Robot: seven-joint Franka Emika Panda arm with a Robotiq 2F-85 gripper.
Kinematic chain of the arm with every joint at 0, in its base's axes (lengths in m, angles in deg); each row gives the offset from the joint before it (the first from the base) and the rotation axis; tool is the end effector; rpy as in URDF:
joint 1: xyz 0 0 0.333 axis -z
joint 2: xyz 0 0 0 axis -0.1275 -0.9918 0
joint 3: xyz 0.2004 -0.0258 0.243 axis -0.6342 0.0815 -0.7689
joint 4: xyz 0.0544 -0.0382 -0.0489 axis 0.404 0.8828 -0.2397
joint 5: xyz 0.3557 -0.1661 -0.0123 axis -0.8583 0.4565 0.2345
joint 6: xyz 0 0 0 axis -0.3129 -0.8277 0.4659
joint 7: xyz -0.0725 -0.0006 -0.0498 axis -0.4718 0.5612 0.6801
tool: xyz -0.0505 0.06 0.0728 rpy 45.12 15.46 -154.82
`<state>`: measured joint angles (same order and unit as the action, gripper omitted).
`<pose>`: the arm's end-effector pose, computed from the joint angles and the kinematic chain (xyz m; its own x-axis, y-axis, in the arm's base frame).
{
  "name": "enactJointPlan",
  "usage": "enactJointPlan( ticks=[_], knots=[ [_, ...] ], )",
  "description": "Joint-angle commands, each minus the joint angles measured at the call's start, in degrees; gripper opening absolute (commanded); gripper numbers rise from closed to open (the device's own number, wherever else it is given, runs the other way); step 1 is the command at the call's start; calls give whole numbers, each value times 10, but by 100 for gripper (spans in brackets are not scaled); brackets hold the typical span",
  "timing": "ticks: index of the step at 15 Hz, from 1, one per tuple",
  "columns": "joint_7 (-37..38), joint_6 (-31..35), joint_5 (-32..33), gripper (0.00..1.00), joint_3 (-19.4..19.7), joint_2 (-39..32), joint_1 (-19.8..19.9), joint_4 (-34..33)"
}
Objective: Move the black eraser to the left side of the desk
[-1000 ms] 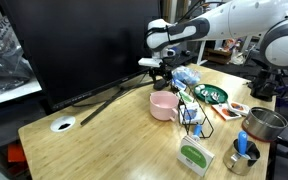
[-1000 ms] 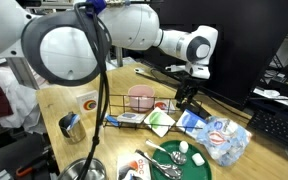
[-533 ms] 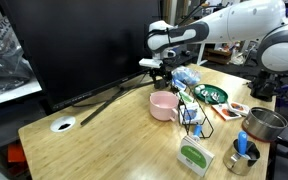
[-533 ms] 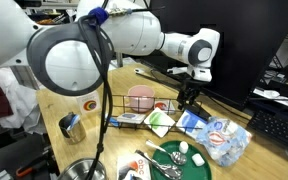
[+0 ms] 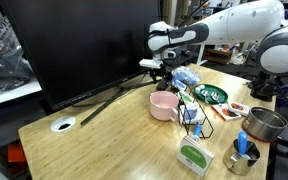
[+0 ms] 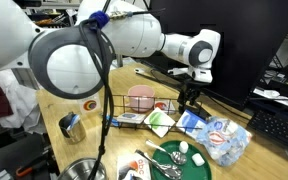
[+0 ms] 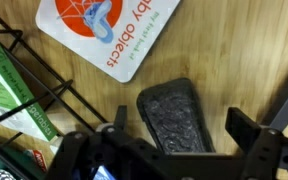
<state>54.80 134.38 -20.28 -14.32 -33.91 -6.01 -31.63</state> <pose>0.7858 -0.0579 0.1832 0.0101 -0.9998 0.0149 -0.9885 -0.0077 0.1512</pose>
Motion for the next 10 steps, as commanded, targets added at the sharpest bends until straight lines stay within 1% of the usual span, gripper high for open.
enactJointPlan(
  ticks=[1,2,3,4,9,10],
  knots=[
    [-12,-14,-2,100,-4,-19,10,-34],
    [-13,-11,-1,99,-3,-21,11,-35],
    [-14,-9,-1,78,-3,-22,12,-36],
    [-14,-8,-1,75,-2,-22,13,-37],
    [-16,-4,-3,39,-4,-22,19,-42],
    [-16,-3,-3,33,-5,-21,19,-43]
  ],
)
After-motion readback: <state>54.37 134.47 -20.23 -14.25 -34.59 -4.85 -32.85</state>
